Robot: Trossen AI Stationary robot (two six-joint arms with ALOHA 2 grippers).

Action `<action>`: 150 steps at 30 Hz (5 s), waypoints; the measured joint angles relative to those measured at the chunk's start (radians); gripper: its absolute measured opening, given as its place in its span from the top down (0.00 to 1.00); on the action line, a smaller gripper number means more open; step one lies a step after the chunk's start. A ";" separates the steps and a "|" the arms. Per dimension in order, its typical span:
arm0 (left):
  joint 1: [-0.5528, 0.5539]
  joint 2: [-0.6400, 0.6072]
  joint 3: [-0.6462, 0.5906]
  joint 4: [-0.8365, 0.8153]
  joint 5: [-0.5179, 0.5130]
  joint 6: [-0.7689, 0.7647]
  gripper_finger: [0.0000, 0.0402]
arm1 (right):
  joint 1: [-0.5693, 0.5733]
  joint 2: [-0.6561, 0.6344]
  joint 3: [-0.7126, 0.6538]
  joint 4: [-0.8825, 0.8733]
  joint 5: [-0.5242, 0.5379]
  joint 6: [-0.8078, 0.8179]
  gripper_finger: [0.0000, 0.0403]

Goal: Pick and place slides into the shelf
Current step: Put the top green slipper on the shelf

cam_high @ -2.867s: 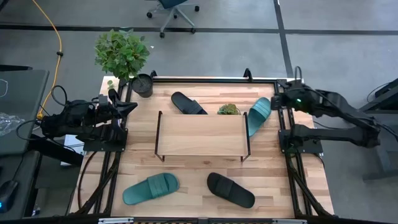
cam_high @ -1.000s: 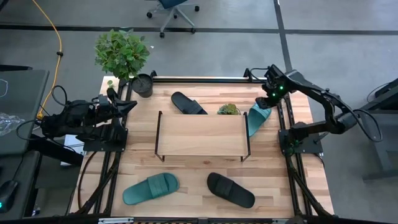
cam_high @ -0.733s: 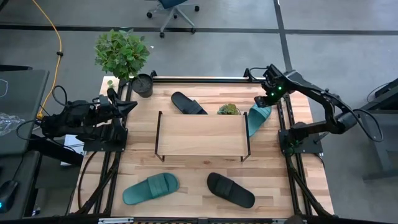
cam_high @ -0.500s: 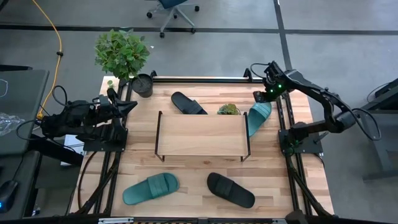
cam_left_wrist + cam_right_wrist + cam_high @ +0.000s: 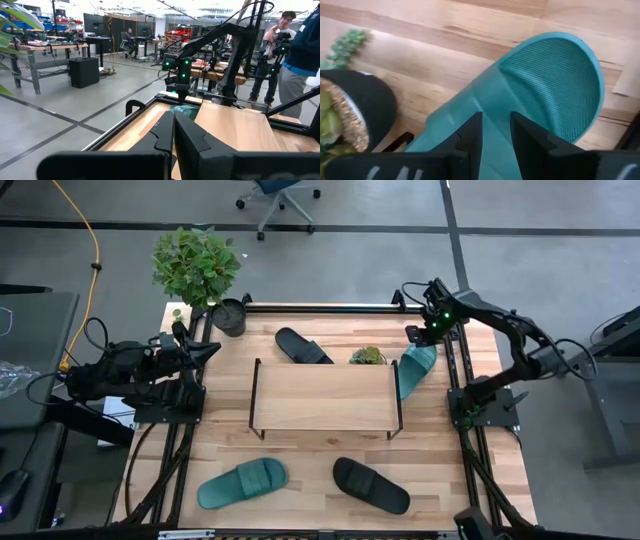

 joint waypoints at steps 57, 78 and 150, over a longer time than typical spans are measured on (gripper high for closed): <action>0.000 0.000 0.000 0.000 0.012 0.010 0.99 | 0.421 -0.201 -0.028 -0.165 0.331 -0.125 0.77; 0.000 0.000 0.000 0.000 0.008 0.053 0.99 | 0.601 -0.357 -0.163 -0.042 0.466 0.099 0.77; 0.000 0.000 0.000 0.001 0.011 0.025 0.99 | 0.579 -0.199 -0.209 0.064 0.743 0.254 0.91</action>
